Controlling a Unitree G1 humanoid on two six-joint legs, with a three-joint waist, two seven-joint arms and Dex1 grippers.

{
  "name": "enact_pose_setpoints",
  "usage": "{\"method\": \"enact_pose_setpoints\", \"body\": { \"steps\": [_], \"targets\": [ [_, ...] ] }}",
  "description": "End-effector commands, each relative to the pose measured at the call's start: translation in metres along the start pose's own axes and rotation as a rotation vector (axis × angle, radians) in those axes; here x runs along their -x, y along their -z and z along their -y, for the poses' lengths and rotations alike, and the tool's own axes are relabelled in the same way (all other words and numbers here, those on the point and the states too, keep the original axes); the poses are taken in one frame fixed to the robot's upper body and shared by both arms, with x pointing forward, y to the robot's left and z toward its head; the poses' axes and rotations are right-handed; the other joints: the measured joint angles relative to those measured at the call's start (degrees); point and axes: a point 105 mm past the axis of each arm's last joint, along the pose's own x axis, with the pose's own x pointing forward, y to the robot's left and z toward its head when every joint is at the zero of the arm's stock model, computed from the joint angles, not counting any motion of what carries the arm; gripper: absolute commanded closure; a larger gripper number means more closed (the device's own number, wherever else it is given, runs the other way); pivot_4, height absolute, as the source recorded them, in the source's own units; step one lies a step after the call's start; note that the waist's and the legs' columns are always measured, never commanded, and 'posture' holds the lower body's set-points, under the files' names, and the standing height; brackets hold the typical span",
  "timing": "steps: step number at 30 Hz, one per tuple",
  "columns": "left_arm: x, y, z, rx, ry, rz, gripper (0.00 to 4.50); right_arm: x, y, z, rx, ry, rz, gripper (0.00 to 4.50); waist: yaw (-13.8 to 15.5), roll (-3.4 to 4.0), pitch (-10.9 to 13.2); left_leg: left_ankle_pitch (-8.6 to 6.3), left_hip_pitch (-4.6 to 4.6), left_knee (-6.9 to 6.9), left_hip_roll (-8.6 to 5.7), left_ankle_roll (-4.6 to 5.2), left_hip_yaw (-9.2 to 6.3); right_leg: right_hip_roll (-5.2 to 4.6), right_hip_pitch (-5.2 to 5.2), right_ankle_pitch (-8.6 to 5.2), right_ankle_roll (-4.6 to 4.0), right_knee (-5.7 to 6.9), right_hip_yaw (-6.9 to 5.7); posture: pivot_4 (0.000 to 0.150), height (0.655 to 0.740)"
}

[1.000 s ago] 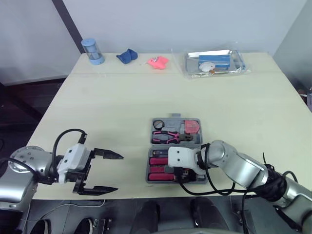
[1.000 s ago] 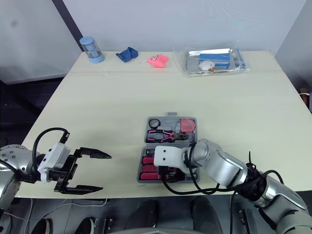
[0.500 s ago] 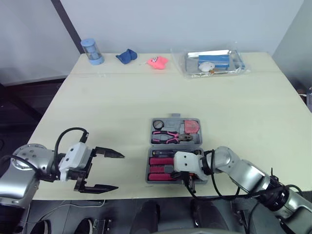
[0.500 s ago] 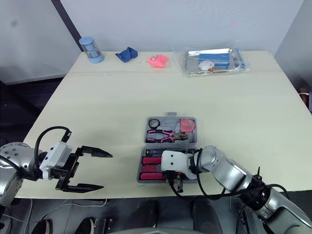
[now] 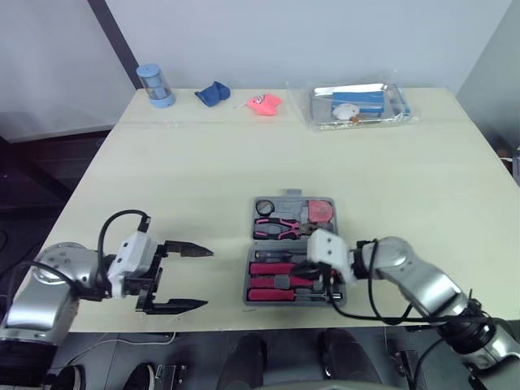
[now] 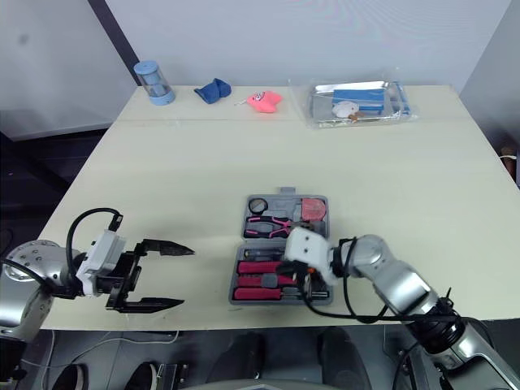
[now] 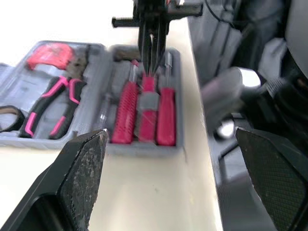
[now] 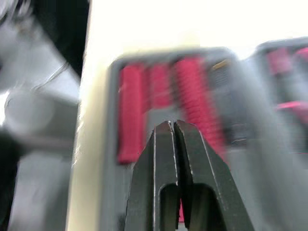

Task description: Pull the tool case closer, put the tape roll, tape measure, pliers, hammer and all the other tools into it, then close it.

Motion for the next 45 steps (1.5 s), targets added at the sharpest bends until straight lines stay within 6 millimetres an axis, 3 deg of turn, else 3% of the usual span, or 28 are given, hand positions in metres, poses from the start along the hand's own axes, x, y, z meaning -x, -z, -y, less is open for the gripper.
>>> {"method": "enact_pose_setpoints", "body": {
  "steps": [1,7,16,19,22,26,29,30,38,45],
  "targets": [
    [-0.009,-0.006,-0.003,-0.013,-0.034,0.031,0.00,0.026,-0.004,0.020,-0.045,0.101,0.079,4.41,0.1,0.00,0.0,0.00,0.00,0.00,0.00,0.00,0.01,0.00,0.00,0.00,0.00,-0.01,0.01,0.150,0.7400],
    [-0.034,0.000,-0.008,-0.003,-0.090,0.033,0.00,0.055,0.010,0.052,-0.153,0.241,0.121,4.41,0.2,0.01,0.0,0.00,0.01,0.00,-0.01,0.00,0.04,-0.01,0.01,0.01,0.00,0.01,0.03,0.150,0.7400],
    [-0.024,0.028,-0.051,0.085,-0.377,0.004,0.00,0.065,0.054,0.062,-0.156,0.296,-0.014,4.41,0.2,0.02,0.0,0.00,0.03,0.01,-0.02,0.00,0.08,0.00,0.01,0.01,0.00,0.01,0.06,0.150,0.7400],
    [-0.020,0.040,-0.061,0.110,-0.398,-0.036,0.00,0.065,0.068,0.064,-0.151,0.295,-0.071,4.41,0.2,0.02,0.0,0.00,0.04,0.01,-0.02,0.00,0.07,-0.01,0.01,0.01,0.00,0.02,0.06,0.150,0.7400],
    [-0.019,0.047,-0.067,0.118,-0.391,-0.059,0.86,0.067,0.080,0.065,-0.138,0.288,-0.125,4.50,0.1,0.02,0.0,0.00,0.04,0.01,-0.03,0.00,0.08,-0.01,0.01,0.01,0.00,0.02,0.06,0.150,0.7400],
    [-0.019,0.059,-0.073,0.124,-0.369,-0.105,2.63,0.068,0.095,0.063,-0.120,0.266,-0.190,4.50,0.1,0.02,0.0,0.01,0.04,0.02,-0.04,-0.01,0.08,-0.01,0.01,0.01,0.00,0.02,0.06,0.150,0.7400],
    [-0.020,0.067,-0.076,0.139,-0.349,-0.131,4.25,0.063,0.094,0.063,-0.110,0.256,-0.181,4.50,0.0,0.01,0.0,0.01,0.05,0.02,-0.04,-0.01,0.08,-0.01,0.01,0.01,0.00,0.04,0.06,0.150,0.7400],
    [-0.021,0.070,-0.076,0.138,-0.335,-0.144,4.43,0.062,0.094,0.063,-0.103,0.254,-0.180,4.50,0.0,0.01,0.0,0.01,0.04,0.02,-0.04,-0.01,0.07,-0.01,0.01,0.01,0.00,0.04,0.06,0.150,0.7400],
    [-0.041,0.076,-0.088,0.182,-0.286,-0.121,4.43,0.050,0.085,0.064,-0.089,0.231,-0.159,4.50,-0.2,0.01,0.0,0.01,0.04,0.10,-0.06,-0.01,0.05,-0.01,0.02,0.02,0.01,0.10,0.05,0.150,0.7400],
    [-0.055,0.083,-0.083,0.184,-0.205,-0.148,4.43,0.044,0.077,0.061,-0.074,0.213,-0.138,4.50,-0.3,0.01,0.0,0.01,0.03,0.09,-0.07,-0.02,0.05,-0.01,0.01,0.02,0.01,0.09,0.05,0.150,0.7400]
  ]
}}
